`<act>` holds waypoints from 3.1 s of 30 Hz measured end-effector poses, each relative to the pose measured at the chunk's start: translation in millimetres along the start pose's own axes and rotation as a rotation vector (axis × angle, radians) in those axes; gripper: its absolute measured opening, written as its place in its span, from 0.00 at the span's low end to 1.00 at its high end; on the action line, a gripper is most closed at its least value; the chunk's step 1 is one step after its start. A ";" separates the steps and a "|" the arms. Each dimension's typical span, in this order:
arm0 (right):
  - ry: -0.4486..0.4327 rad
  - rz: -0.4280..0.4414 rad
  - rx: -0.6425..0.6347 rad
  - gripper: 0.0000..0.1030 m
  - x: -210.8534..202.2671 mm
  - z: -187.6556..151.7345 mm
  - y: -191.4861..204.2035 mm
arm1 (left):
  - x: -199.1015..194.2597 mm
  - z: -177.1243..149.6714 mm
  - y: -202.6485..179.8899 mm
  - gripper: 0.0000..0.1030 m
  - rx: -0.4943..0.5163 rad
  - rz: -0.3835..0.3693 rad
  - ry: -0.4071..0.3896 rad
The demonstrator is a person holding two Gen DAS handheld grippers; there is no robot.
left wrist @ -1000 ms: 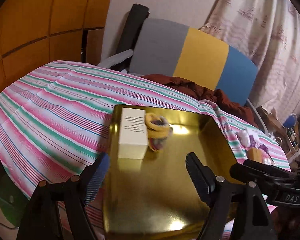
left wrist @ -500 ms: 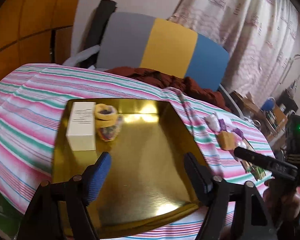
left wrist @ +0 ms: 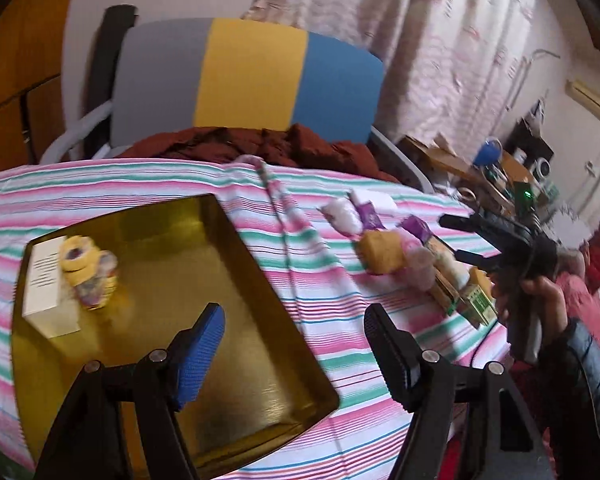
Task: Organize objects
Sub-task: 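Return both tools to the pile and reach for the sponge and roller, then grasp the yellow sponge with the left tool while the right tool grasps the pink roller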
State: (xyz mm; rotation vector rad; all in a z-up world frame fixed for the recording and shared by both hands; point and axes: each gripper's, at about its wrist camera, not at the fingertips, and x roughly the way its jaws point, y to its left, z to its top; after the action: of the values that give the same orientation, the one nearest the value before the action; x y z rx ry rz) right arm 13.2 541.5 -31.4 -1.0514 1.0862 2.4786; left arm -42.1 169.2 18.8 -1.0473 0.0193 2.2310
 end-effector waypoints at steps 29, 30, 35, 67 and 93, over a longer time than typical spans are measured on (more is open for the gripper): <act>-0.010 0.231 0.193 1.00 10.3 25.6 -24.1 | 160.3 49.3 -82.5 0.60 0.103 -0.020 0.174; -0.012 0.231 0.197 1.00 9.7 25.9 -24.6 | 169.1 50.3 -83.7 0.59 0.093 -0.025 0.190; -0.013 0.243 0.196 1.00 8.4 28.1 -23.1 | 205.3 53.4 -93.8 0.57 0.065 -0.048 0.231; 0.197 0.112 -0.121 0.78 62.7 2.2 22.9 | 187.0 14.4 -66.9 0.31 -0.073 -0.195 0.297; 0.303 -0.094 -0.247 0.56 95.5 0.1 21.8 | 173.6 -0.8 -76.1 0.31 0.032 -0.137 0.233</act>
State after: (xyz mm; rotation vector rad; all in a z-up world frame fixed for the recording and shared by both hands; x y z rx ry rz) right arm -65.1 520.1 -86.0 -1.5530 0.7920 2.4776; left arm -77.4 325.7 -82.1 -1.2473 0.0810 1.9710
